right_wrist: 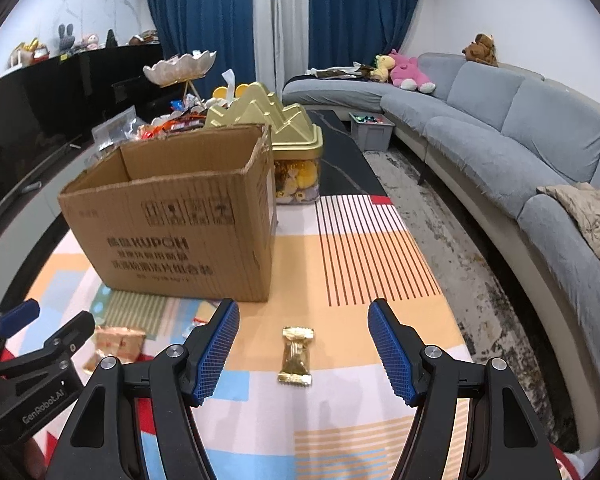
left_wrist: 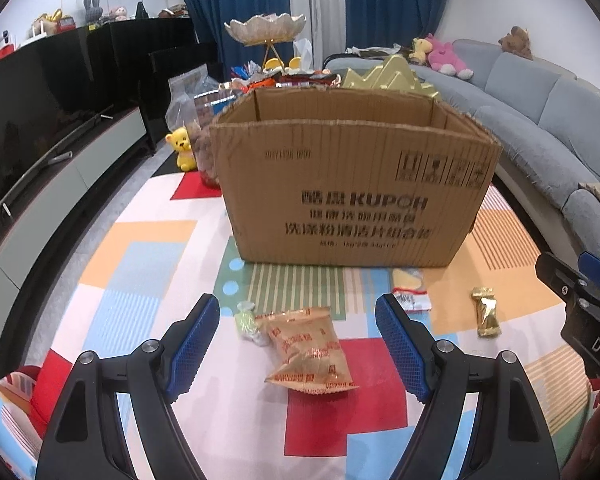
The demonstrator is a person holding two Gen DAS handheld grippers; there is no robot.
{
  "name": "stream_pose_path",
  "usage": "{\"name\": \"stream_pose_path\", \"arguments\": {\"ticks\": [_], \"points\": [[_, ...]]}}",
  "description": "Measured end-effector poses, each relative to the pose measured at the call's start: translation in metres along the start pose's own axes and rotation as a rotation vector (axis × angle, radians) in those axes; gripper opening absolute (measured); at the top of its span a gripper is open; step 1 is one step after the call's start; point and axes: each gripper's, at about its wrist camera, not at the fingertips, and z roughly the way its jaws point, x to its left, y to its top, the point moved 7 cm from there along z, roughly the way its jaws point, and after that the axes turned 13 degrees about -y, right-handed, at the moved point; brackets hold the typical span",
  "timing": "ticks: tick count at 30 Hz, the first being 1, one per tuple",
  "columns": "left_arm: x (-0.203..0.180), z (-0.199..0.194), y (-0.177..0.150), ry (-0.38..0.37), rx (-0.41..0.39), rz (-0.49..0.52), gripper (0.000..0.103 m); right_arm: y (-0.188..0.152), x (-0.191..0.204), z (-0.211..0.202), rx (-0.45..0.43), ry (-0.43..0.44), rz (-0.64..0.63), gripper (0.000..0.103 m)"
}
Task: Organize snacks
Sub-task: 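Grasp the cracker pack with the left tool while the right tool grasps the gold-wrapped sweet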
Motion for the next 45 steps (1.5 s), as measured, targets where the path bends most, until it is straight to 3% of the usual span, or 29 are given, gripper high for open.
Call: {"name": "stream_pose_path", "arguments": {"ticks": [17, 32, 45], "points": [[0.006, 0.026, -0.034, 0.044, 0.039, 0.001, 0.08, -0.035, 0.019, 0.037, 0.044, 0.021, -0.036, 0.068], [0.001, 0.048, -0.042, 0.048, 0.07, 0.003, 0.078, -0.046, 0.024, 0.066, 0.109, 0.038, -0.024, 0.067], [0.0, 0.063, -0.049, 0.041, 0.105, -0.011, 0.07, -0.056, 0.025, 0.084, 0.17, 0.049, -0.01, 0.049]]}}
